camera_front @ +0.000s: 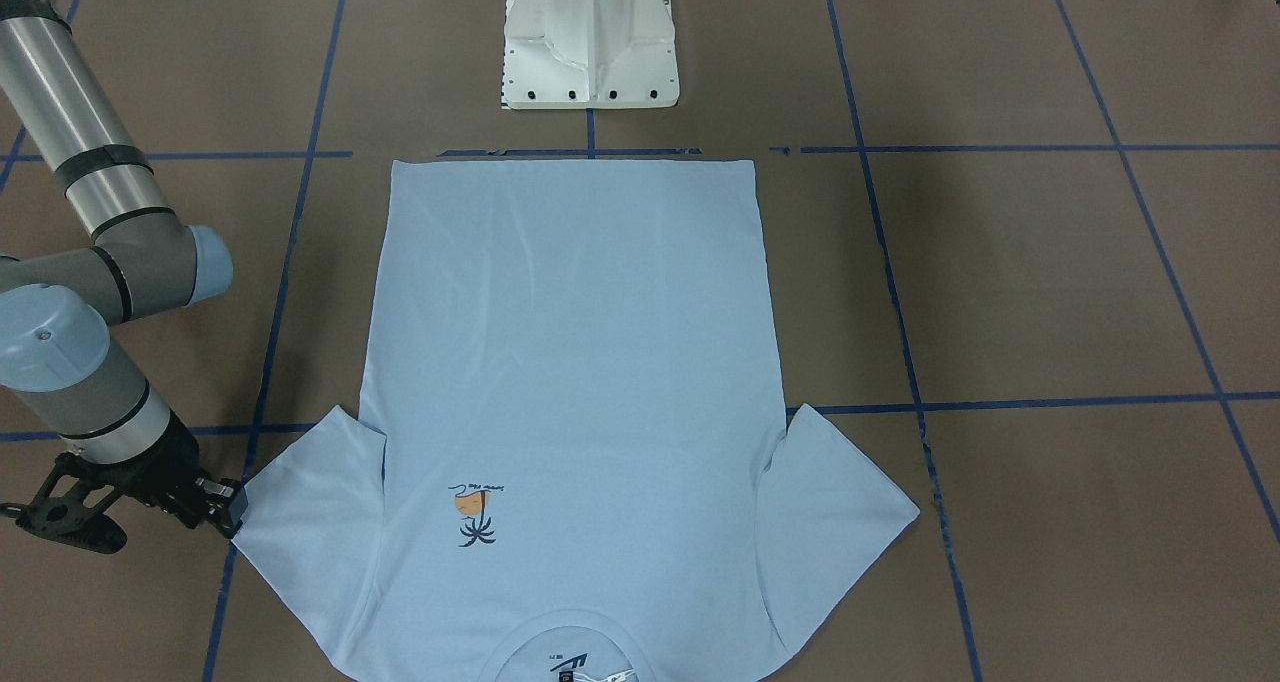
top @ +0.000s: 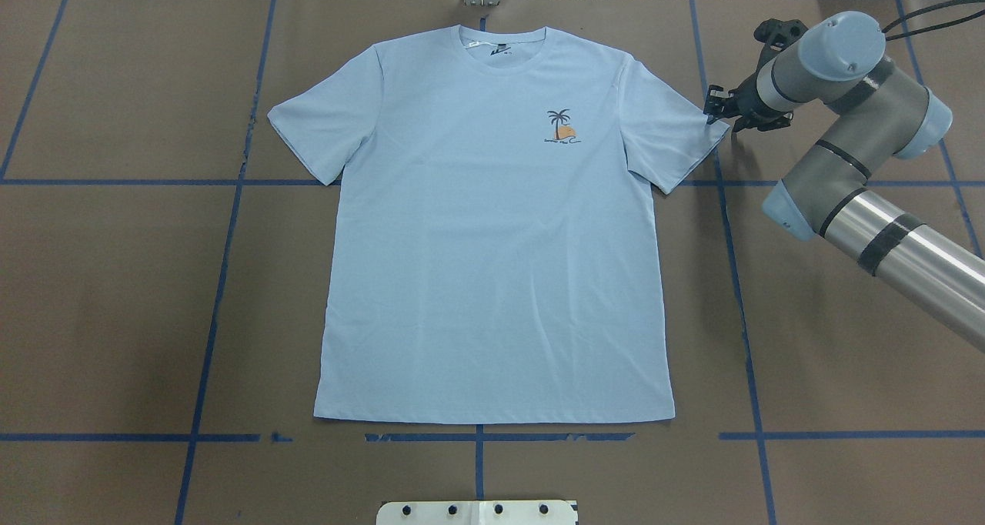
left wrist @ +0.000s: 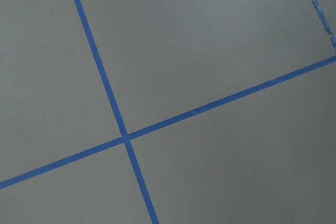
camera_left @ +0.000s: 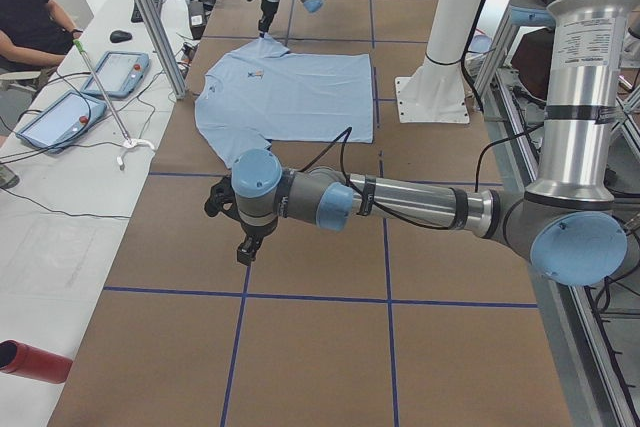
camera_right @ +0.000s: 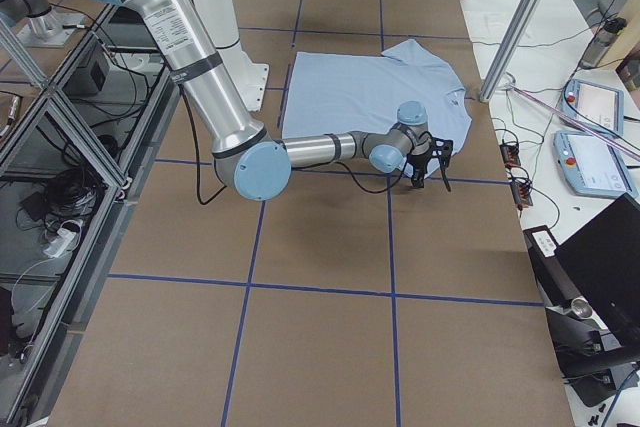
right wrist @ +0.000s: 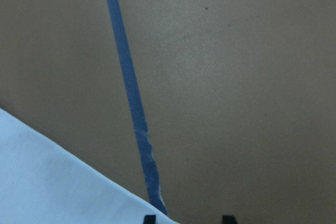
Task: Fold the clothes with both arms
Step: 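Grasp the sleeve nearest the right gripper and fold it inward over the chest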
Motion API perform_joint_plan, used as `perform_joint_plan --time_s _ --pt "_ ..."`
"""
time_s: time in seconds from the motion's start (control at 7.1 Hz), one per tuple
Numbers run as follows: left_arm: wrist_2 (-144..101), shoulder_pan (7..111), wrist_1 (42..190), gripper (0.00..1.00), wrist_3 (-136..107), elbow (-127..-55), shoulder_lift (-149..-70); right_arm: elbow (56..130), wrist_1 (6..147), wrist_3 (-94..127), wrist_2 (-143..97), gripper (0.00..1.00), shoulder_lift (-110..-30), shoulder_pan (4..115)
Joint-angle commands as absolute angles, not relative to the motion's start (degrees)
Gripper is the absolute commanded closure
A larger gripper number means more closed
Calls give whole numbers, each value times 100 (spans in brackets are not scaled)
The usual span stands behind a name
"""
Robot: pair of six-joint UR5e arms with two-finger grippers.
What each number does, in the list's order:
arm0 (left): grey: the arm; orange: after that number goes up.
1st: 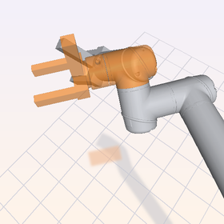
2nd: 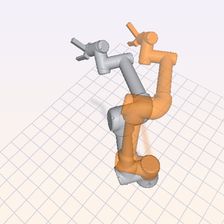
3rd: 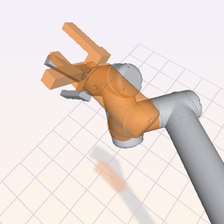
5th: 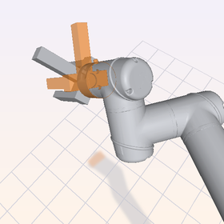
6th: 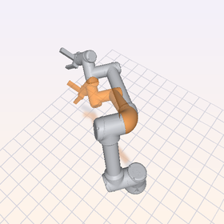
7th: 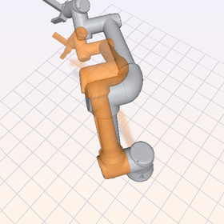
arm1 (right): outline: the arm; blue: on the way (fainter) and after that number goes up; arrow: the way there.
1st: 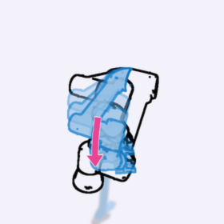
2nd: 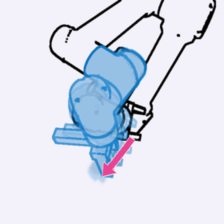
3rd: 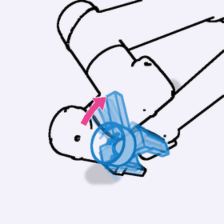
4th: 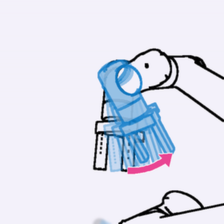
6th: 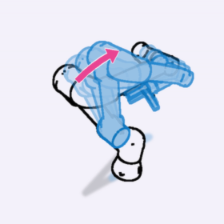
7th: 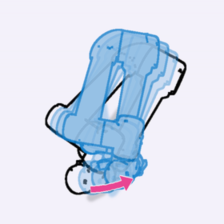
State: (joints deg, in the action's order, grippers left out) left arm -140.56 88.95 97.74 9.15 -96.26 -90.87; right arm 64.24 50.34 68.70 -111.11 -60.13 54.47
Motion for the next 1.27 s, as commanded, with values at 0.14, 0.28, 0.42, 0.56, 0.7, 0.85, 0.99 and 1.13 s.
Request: perform_joint_plan --time_s 0.14,0.28,0.42,0.56,0.7,0.85,0.99,1.13 --pt "-14063 8895 9773 0 914 -9624 -9088 6547 5019 6917 -11171 100 -6099 5449" --pt "-14063 8895 9773 0 914 -9624 -9088 6696 5019 6926 -11214 100 -6117 5449" --pt "-14071 8895 9773 0 914 -9633 -9088 7002 5114 6943 -11345 100 -6065 5301" --pt "-14132 8895 9773 0 905 -9633 -9088 7074 5220 7422 -11321 100 -5795 5065" --pt "-14194 8895 9773 0 905 -9633 -9088 7040 5682 8001 -11198 100 -5209 4784" --pt "-14194 8895 9773 0 905 -9633 -9088 6944 6191 8085 -10841 100 -4777 4686" --pt "-14194 8895 9773 0 905 -9633 -9088 6291 6214 8112 -10750 100 -4120 4667" --pt "-14194 8895 9773 0 905 -9685 -9079 5745 6196 8104 -10671 100 -3713 4658"
